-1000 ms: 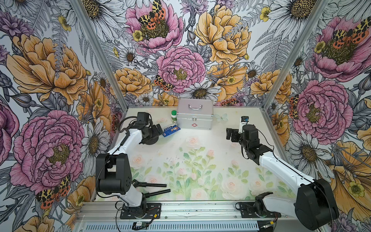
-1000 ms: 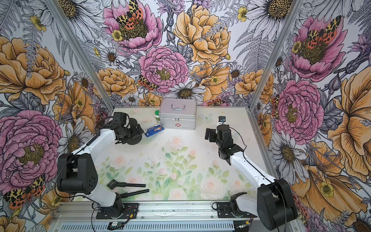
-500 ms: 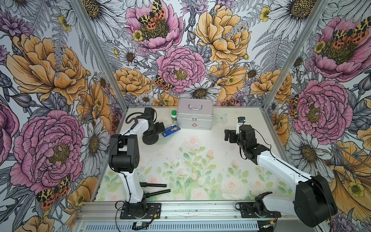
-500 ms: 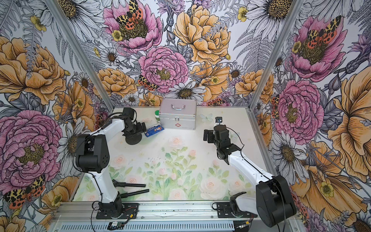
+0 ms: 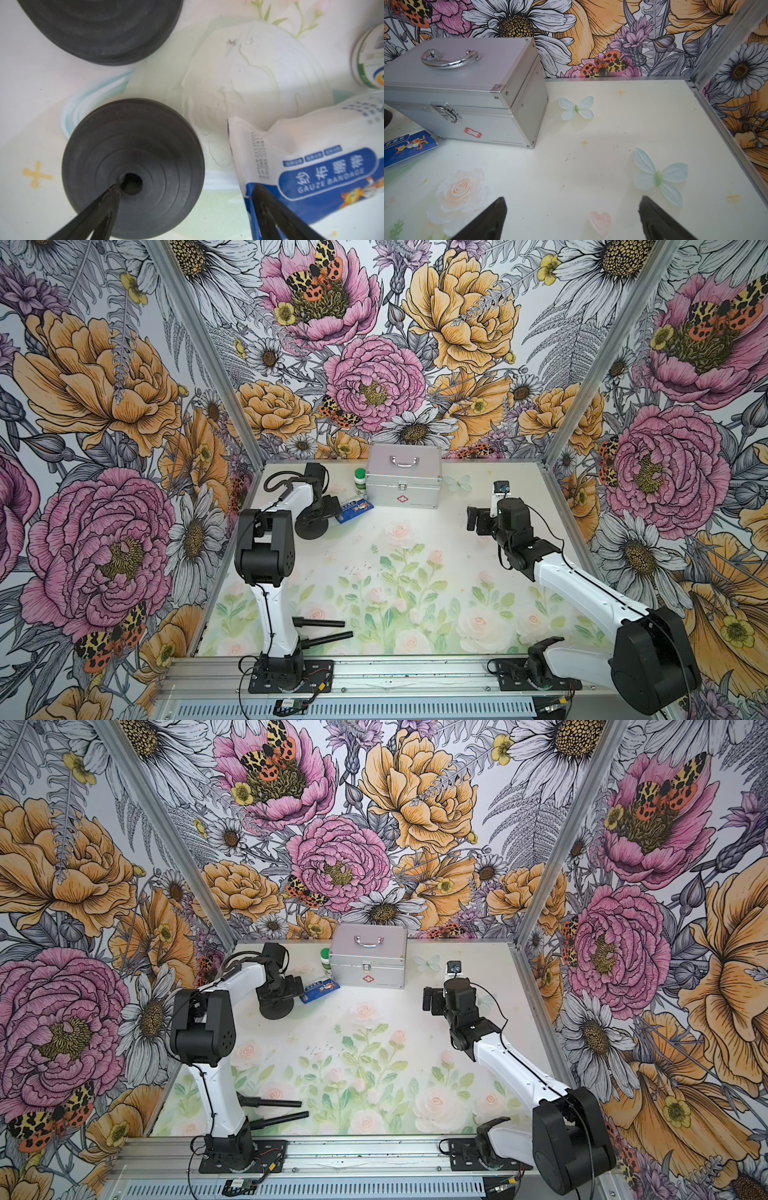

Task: Assemble a microphone stand
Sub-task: Move the microphone stand base to the center of the board.

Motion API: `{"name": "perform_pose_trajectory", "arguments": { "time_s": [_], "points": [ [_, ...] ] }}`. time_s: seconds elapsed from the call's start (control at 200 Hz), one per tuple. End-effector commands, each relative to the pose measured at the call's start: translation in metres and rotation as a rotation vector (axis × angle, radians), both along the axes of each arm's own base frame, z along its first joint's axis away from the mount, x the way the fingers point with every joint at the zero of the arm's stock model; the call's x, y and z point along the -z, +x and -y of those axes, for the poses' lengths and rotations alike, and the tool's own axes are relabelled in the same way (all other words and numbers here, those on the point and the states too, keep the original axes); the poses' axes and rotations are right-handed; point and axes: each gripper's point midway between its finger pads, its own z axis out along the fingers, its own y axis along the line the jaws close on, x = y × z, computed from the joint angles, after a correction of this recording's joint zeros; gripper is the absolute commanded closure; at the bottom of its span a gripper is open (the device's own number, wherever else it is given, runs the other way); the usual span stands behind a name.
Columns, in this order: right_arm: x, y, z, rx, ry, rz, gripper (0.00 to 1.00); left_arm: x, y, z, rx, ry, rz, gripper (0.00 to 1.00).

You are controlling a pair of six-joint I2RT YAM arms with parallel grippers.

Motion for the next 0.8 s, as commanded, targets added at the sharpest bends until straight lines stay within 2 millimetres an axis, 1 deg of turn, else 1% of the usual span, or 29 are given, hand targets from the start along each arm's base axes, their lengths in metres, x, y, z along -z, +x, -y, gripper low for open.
{"name": "perform_pose_trajectory", "arguments": {
  "time_s": [0.0,0.165,0.29,0.345,0.38,0.42,0.495,0.555,0.58,0.655,0.67,0.675,0.69,0.74,0.796],
  "points": [
    [-0.019,0.003,-0.006,-0.024,0.003,0.036,0.00,0.034,-0.007,0.010,0.024,-0.061,-0.079,0.01],
    [-0.018,0.005,-0.007,-0.023,0.007,0.030,0.00,0.029,0.001,0.020,0.041,-0.107,-0.062,0.01],
    [-0.020,0.008,-0.012,-0.040,0.016,0.031,0.00,0.035,-0.007,0.018,0.031,-0.100,-0.086,0.01],
    [-0.020,0.008,-0.013,-0.043,0.022,0.029,0.00,0.039,-0.015,0.022,0.023,-0.125,-0.114,0.01],
    [-0.022,0.009,-0.016,-0.052,0.027,0.030,0.00,0.040,-0.026,0.027,0.014,-0.150,-0.140,0.01],
    [-0.023,0.010,-0.018,-0.061,0.032,0.029,0.00,0.040,-0.044,0.034,0.008,-0.176,-0.166,0.01],
    [-0.024,0.010,-0.022,-0.077,0.033,0.022,0.00,0.036,-0.076,0.047,0.062,-0.143,-0.190,0.01],
    [-0.019,0.010,-0.022,-0.072,0.033,0.011,0.00,0.033,-0.097,0.057,0.101,-0.134,-0.204,0.01],
    [-0.013,0.010,-0.022,-0.065,0.032,-0.002,0.00,0.031,-0.104,0.062,0.111,-0.143,-0.208,0.01],
    [0.000,0.015,-0.023,-0.048,0.033,-0.038,0.00,0.025,-0.129,0.082,0.153,-0.192,-0.223,0.01],
    [0.002,0.016,-0.023,-0.044,0.035,-0.046,0.00,0.028,-0.135,0.085,0.158,-0.196,-0.237,0.01],
    [0.002,0.016,-0.023,-0.042,0.037,-0.046,0.00,0.022,-0.135,0.087,0.161,-0.201,-0.222,0.01],
    [0.004,0.017,-0.024,-0.040,0.040,-0.051,0.00,0.017,-0.138,0.091,0.171,-0.211,-0.209,0.01],
    [0.008,0.020,-0.026,-0.036,0.054,-0.065,0.00,0.010,-0.150,0.107,0.212,-0.240,-0.208,0.01],
    [0.011,0.022,-0.028,-0.033,0.065,-0.075,0.00,0.003,-0.162,0.132,0.282,-0.276,-0.208,0.01]
  ]
}}
